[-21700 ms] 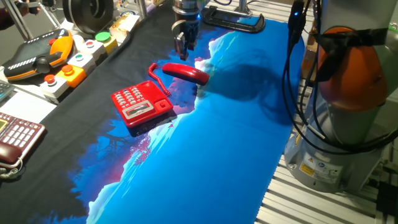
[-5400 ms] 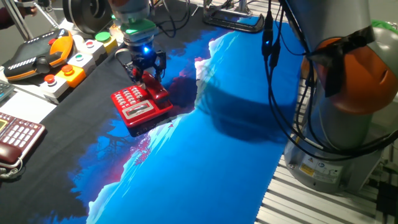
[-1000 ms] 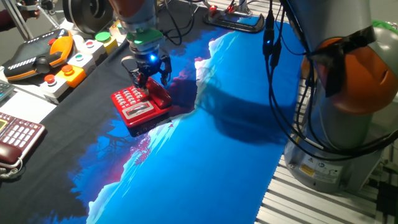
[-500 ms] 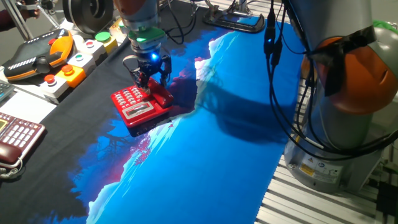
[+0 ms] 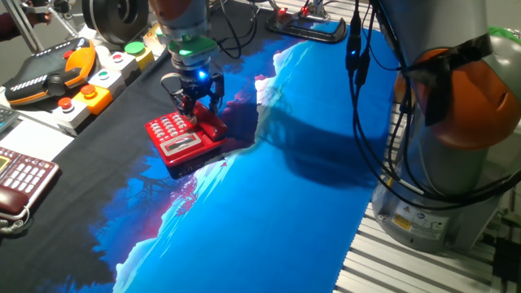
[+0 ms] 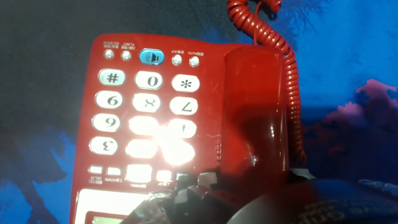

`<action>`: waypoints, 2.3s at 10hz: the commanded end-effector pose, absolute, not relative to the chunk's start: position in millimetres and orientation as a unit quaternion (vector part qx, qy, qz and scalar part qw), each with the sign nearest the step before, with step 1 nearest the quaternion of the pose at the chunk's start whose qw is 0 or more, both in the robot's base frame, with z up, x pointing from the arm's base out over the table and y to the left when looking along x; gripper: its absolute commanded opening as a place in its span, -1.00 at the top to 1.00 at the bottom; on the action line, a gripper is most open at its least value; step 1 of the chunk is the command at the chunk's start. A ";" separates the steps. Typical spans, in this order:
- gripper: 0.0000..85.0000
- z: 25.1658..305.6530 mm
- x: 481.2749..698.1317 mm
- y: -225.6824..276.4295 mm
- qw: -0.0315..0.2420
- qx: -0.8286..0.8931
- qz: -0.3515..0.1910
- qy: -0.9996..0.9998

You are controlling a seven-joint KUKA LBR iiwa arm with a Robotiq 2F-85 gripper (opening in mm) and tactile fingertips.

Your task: Place the handset of the telephone on the corresponding phone cradle

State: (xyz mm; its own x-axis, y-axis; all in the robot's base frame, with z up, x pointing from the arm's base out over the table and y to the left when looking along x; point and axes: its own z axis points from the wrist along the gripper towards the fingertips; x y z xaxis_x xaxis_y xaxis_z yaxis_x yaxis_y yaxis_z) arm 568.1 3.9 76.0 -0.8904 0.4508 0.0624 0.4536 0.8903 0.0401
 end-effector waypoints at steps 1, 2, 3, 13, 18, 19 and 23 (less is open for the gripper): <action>-0.25 76.1 568.2 4.1 0.025 -0.234 -0.027 -0.971; 0.00 76.3 568.3 4.3 0.025 -0.234 -0.027 -0.971; 0.04 77.0 568.5 5.5 0.025 -0.236 -0.025 -0.971; -0.03 78.7 569.9 11.2 0.026 -0.249 -0.040 -0.967; -0.72 76.6 569.0 7.6 0.014 -0.244 -0.026 -0.969; -0.72 79.0 568.4 7.1 0.014 -0.243 -0.022 -0.970; -0.66 95.7 559.7 -0.1 0.024 -0.235 -0.020 -0.972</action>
State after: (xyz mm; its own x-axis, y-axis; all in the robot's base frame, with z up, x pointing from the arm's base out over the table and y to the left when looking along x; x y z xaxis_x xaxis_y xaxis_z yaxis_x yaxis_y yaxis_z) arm 559.7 -0.2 95.8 -0.8890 0.4547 0.0546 0.4565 0.8893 0.0269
